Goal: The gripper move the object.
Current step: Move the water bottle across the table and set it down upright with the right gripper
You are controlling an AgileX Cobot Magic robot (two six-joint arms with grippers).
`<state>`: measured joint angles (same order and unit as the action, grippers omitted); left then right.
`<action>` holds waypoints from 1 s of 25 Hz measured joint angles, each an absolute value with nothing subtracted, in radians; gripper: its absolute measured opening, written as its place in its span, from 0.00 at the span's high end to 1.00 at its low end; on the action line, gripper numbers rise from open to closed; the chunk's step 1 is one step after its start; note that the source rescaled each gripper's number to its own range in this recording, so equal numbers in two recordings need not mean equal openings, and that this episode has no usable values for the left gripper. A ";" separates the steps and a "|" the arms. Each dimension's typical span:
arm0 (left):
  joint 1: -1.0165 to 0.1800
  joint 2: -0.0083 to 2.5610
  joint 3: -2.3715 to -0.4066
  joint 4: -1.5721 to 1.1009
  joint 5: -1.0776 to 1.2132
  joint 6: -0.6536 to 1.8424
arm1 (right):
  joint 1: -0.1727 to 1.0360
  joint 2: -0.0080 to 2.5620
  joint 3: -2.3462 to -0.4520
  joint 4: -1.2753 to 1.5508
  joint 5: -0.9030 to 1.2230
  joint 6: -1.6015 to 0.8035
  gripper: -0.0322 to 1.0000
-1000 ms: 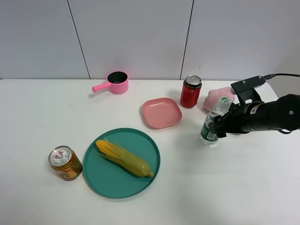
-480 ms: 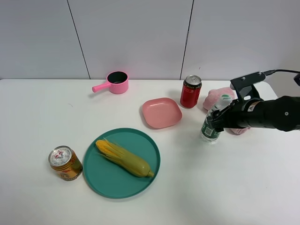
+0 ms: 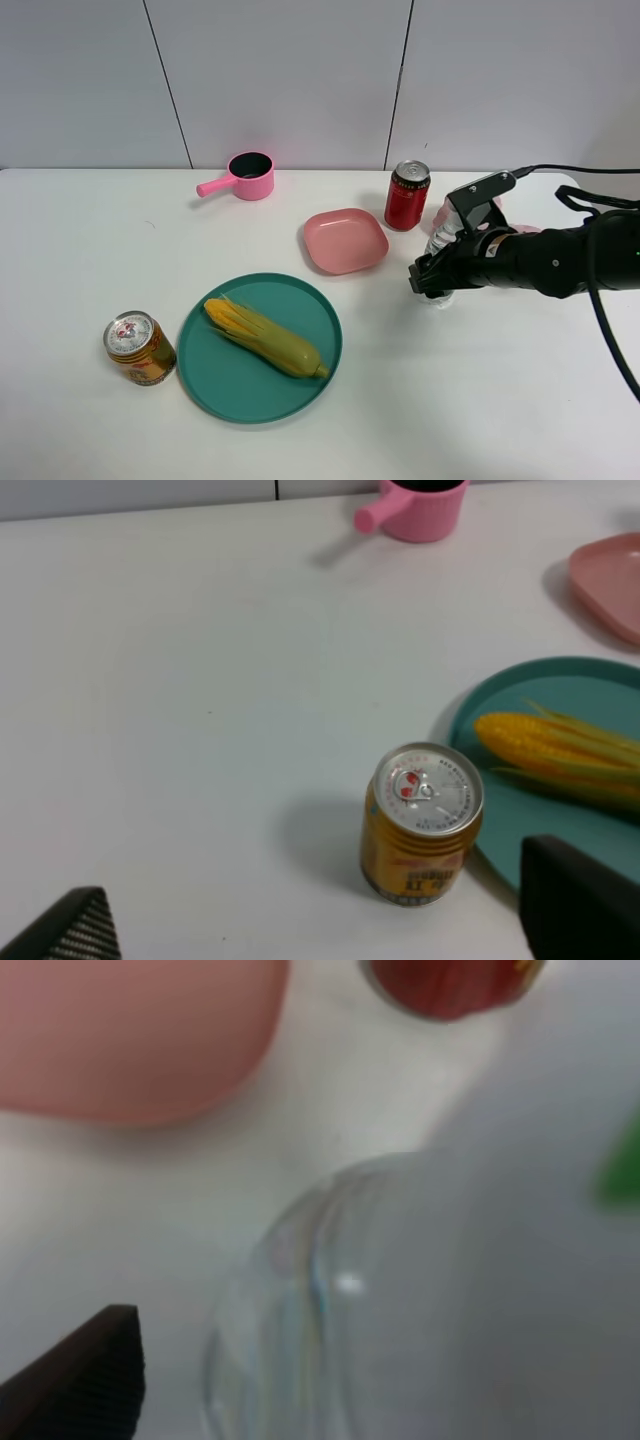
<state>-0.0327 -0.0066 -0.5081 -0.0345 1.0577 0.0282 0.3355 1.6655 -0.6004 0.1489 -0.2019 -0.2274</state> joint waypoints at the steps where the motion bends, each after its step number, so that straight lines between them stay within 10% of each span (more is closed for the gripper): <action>1: -0.033 -0.007 -0.508 -0.034 1.058 0.028 | 0.336 1.666 -0.600 0.149 -0.206 -0.226 0.17; 4: -0.033 -0.007 -0.508 -0.034 1.058 0.028 | 0.336 1.666 -0.600 0.149 -0.211 -0.225 0.35; 6: -0.033 -0.007 -0.508 -0.034 1.058 0.028 | 0.336 1.666 -0.600 0.154 -0.219 -0.225 0.95; 16: -0.033 -0.007 -0.508 -0.034 1.058 0.028 | 0.349 1.579 -0.599 0.175 -0.055 -0.192 0.96; 25: -0.033 -0.007 -0.508 -0.034 1.058 0.028 | 0.591 1.480 -0.804 0.179 0.033 -0.182 0.96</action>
